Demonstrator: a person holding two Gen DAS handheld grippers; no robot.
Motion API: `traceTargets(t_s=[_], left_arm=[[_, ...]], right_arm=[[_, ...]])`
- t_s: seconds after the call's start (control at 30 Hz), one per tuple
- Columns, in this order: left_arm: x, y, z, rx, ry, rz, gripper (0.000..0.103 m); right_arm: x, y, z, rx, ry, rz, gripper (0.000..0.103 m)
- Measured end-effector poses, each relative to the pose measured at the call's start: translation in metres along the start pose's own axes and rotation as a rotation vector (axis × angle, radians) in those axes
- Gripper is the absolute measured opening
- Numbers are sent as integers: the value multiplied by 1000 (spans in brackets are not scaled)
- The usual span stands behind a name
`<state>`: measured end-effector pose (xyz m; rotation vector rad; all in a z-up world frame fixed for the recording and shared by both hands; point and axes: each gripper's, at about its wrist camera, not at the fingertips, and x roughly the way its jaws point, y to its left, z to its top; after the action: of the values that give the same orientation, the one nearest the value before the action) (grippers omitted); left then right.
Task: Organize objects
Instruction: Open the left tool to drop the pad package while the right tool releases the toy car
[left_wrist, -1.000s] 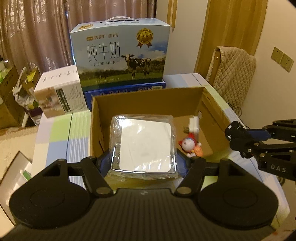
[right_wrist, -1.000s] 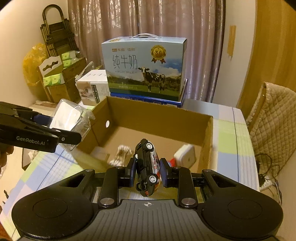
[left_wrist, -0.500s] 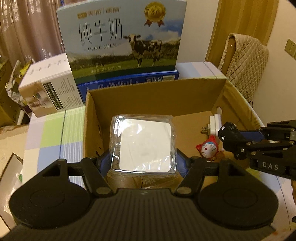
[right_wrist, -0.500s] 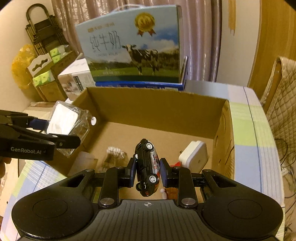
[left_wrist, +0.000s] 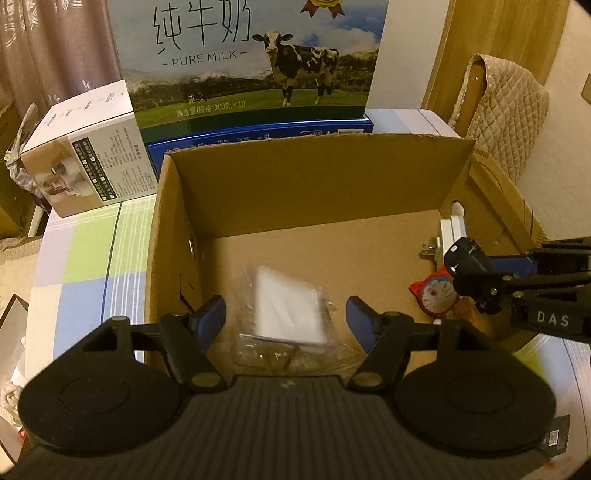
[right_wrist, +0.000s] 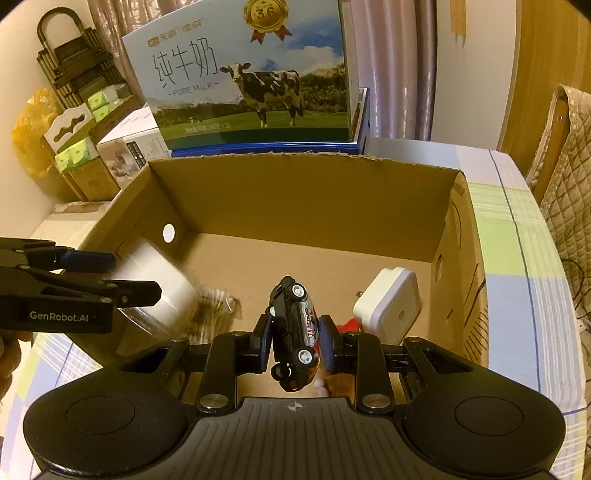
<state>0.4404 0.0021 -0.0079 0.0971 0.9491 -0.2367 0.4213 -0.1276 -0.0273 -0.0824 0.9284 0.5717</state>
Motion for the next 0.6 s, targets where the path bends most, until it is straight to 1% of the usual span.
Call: traceTargets(t_s=[0.33,0.6], left_arm=[[-15,6,2,0,-30,18,69],[-26,11,2,-8,-48,19,71]], right_arm=[[1,8,4,-5,-2,13,24],[-4,12,9,13,-38,33,25]])
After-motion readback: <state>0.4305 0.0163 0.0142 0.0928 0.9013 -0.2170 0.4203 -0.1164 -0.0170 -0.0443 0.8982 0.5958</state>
